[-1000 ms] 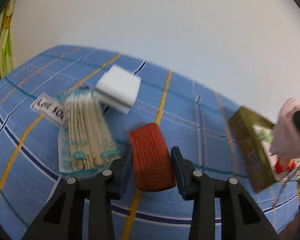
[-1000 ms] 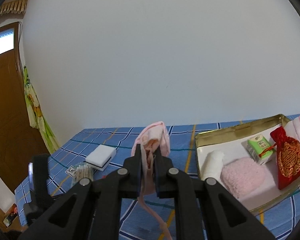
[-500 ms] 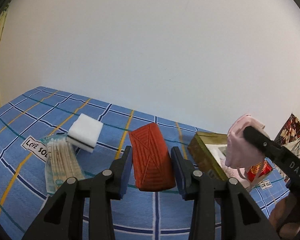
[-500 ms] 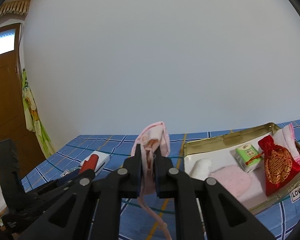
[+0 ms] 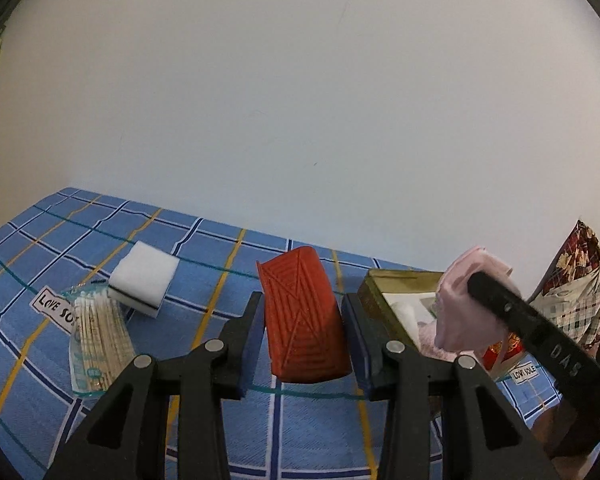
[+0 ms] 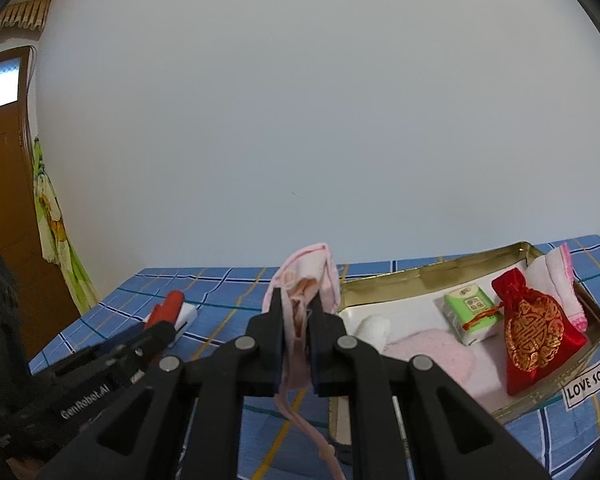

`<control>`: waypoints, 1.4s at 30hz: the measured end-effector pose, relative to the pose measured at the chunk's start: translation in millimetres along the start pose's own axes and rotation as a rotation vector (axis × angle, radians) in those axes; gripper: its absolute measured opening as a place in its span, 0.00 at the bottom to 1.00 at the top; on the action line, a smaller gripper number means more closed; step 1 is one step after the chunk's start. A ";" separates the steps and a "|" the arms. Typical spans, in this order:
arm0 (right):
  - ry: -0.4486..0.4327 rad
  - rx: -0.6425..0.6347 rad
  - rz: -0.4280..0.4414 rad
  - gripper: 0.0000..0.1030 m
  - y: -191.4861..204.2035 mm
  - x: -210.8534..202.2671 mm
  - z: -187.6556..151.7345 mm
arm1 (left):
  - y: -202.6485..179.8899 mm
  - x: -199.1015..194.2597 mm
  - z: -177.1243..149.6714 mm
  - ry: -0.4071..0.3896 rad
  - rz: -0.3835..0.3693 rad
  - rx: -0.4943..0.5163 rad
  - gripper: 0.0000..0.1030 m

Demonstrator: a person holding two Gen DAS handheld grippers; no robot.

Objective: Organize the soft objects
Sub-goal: 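Carry the red cylinder with the left tool while the right tool carries the pink cloth over the tin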

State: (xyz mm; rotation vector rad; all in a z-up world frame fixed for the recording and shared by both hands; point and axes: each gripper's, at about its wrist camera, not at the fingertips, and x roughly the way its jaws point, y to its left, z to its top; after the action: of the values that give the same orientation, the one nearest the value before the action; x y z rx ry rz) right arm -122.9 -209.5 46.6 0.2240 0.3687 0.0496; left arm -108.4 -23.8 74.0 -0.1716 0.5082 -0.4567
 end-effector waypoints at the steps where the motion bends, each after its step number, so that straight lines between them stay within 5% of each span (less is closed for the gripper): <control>1: -0.001 -0.002 -0.003 0.10 -1.0 -0.2 0.2 | -2.1 0.0 0.6 -0.002 -0.002 0.001 0.40; 26: -0.058 0.026 -0.165 0.10 -96.0 -31.1 15.8 | -105.6 52.4 5.5 0.030 -0.107 0.105 0.40; 42: -0.075 0.015 -0.282 0.10 -141.4 -46.3 22.7 | -159.4 70.8 -0.7 0.050 -0.083 0.192 0.40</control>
State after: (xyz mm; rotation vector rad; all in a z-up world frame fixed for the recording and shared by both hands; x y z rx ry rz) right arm -156.7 -356.0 51.5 0.1862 0.3229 -0.2384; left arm -114.1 -197.7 85.9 0.0038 0.5046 -0.5893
